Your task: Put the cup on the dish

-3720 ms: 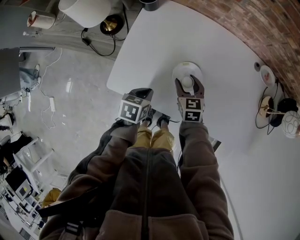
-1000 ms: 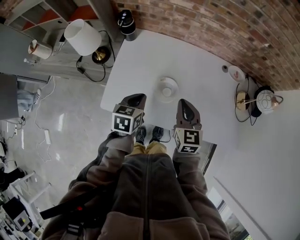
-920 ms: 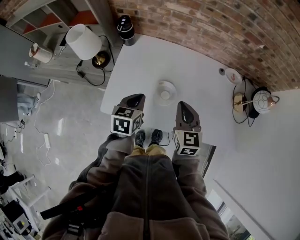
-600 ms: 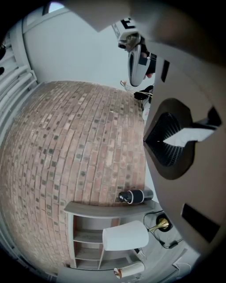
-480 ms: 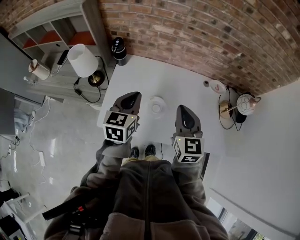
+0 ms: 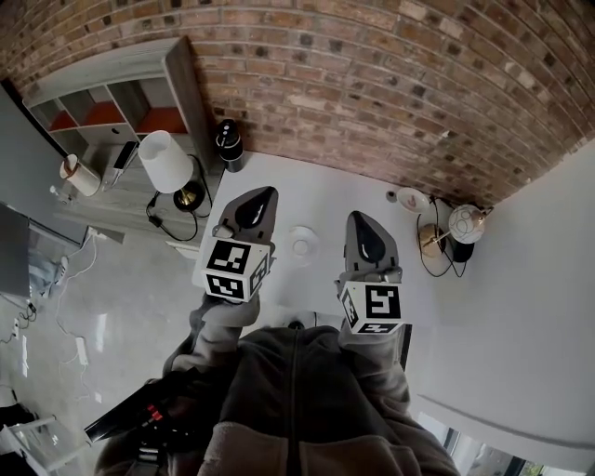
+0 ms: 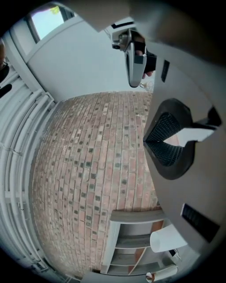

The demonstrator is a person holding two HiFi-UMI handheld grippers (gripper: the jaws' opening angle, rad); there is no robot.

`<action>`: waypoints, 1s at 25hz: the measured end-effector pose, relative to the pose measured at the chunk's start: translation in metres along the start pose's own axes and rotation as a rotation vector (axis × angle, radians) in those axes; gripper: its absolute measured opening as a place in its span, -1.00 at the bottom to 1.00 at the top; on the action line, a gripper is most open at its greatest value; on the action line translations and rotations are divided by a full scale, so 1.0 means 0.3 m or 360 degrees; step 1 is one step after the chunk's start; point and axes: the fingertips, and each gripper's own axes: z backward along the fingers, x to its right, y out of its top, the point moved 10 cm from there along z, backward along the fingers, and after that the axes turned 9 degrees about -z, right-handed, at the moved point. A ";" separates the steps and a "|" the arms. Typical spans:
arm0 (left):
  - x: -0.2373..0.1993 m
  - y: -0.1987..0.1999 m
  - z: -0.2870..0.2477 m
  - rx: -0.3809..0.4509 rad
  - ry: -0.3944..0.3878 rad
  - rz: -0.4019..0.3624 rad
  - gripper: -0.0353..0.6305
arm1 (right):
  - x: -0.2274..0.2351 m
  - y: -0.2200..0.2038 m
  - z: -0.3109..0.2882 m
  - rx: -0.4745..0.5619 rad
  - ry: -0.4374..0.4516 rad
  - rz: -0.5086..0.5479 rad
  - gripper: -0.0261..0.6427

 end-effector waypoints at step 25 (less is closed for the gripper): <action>-0.052 0.103 -0.008 0.0134 0.0031 -0.0095 -0.88 | -0.017 0.118 -0.033 0.0176 -0.0005 0.0041 -0.92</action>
